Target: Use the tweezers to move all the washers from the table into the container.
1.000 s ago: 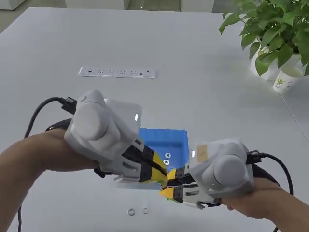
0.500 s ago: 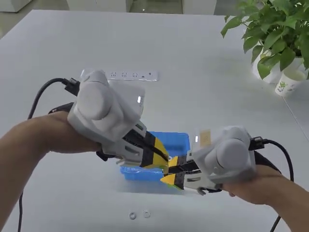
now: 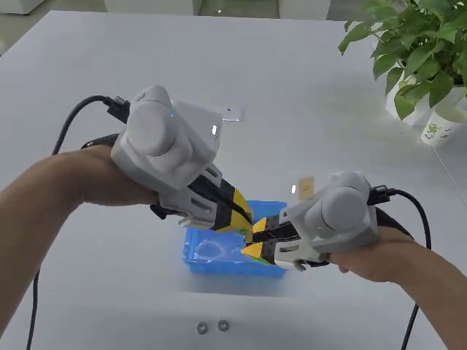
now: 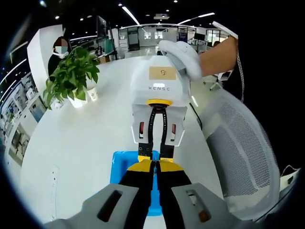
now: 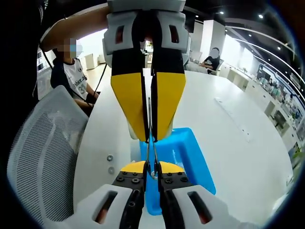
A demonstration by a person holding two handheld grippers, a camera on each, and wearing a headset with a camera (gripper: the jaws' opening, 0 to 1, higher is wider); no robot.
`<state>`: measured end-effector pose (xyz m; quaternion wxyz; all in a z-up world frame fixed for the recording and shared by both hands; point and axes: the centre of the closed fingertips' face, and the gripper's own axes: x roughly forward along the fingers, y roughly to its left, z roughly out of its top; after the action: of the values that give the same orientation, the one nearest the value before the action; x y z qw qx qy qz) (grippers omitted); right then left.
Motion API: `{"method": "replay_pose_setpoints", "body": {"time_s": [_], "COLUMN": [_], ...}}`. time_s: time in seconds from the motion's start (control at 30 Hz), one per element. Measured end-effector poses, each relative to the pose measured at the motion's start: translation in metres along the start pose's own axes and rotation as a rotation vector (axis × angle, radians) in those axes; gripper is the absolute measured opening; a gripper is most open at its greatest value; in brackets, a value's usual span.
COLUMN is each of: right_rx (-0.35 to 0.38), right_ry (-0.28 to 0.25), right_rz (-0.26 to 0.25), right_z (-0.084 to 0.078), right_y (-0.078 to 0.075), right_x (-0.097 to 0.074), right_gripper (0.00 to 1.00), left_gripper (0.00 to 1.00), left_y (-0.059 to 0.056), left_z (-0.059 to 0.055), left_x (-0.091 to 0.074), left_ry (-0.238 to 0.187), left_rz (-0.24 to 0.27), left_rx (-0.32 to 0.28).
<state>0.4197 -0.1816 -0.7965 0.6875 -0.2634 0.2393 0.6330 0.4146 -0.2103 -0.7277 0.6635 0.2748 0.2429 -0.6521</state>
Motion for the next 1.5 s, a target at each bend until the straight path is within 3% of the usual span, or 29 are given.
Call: {"method": "replay_pose_setpoints", "body": {"time_s": [0.7,1.5], "right_rx": [0.014,0.026], "right_ry": [0.018,0.046], "right_rz": [0.003,0.015], "right_z": [-0.025,-0.046], "right_y": [-0.031,-0.034], "right_x": [0.028,0.045], "right_gripper": [0.1,0.1], "left_gripper": [0.06,0.06], "left_y": [0.032,0.035], "left_z": [-0.029,-0.047], "left_x": [0.024,0.042], "left_ry": [0.017,0.019], "left_rz": [-0.008,0.0], "left_rx": [-0.04,-0.067]}}
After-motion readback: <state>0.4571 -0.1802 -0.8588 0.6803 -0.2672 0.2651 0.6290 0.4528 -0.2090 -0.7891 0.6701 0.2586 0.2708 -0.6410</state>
